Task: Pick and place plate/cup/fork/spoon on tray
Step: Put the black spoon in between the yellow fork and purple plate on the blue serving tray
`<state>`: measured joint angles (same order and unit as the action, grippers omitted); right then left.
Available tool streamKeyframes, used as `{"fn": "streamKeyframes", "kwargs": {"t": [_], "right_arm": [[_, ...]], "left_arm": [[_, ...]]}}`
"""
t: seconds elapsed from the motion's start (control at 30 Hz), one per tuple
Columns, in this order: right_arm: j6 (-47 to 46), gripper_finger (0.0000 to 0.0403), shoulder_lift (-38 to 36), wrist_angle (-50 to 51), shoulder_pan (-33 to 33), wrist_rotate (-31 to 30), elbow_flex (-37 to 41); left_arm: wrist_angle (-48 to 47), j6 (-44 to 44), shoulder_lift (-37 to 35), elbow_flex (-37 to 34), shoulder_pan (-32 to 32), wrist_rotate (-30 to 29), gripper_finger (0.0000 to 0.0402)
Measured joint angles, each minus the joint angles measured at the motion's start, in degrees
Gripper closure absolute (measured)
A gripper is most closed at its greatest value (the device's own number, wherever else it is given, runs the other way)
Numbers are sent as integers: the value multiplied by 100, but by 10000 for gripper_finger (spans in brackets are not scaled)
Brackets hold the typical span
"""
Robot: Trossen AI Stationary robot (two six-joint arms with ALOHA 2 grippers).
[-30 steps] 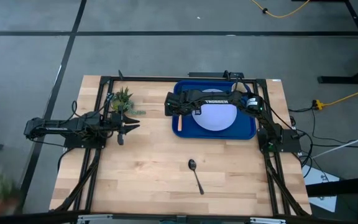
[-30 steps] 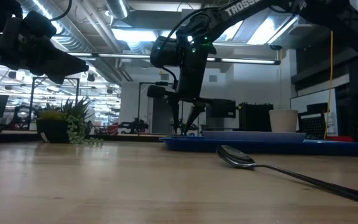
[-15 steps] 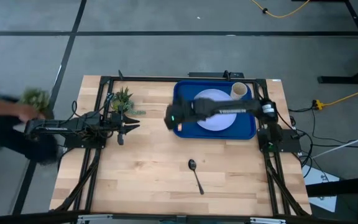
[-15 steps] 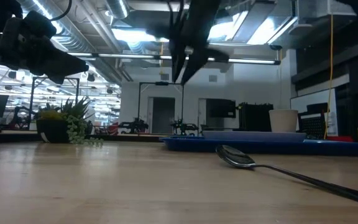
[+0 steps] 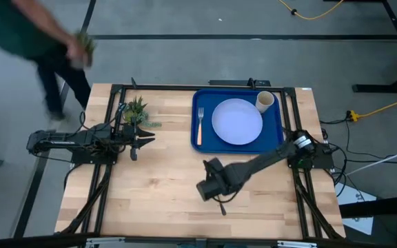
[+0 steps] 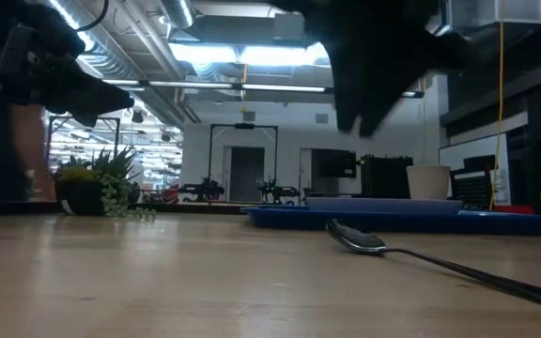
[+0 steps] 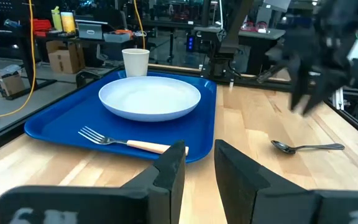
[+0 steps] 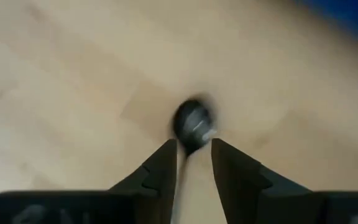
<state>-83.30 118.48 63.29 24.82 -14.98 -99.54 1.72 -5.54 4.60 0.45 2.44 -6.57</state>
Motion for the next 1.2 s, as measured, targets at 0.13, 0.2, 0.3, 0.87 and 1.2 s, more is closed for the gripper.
{"fn": "streamKeyframes", "kwargs": {"t": [0.13,0.2,0.3,0.87,1.2], "right_arm": [[-204,298,4,-1093,118,513,630],[-348,298,2,-1548,144,637,918],[-483,298,4,-1908,165,861,1216],[-644,298,343,-1831,184,1111,1343],[-602,315,348,-1519,39,754,1352]], "left_arm": [[0,7,0,0,2,0,322],[2,9,0,0,0,0,322],[2,7,0,0,0,0,322],[17,9,0,0,2,-2,322],[24,7,0,0,0,-2,322]]}}
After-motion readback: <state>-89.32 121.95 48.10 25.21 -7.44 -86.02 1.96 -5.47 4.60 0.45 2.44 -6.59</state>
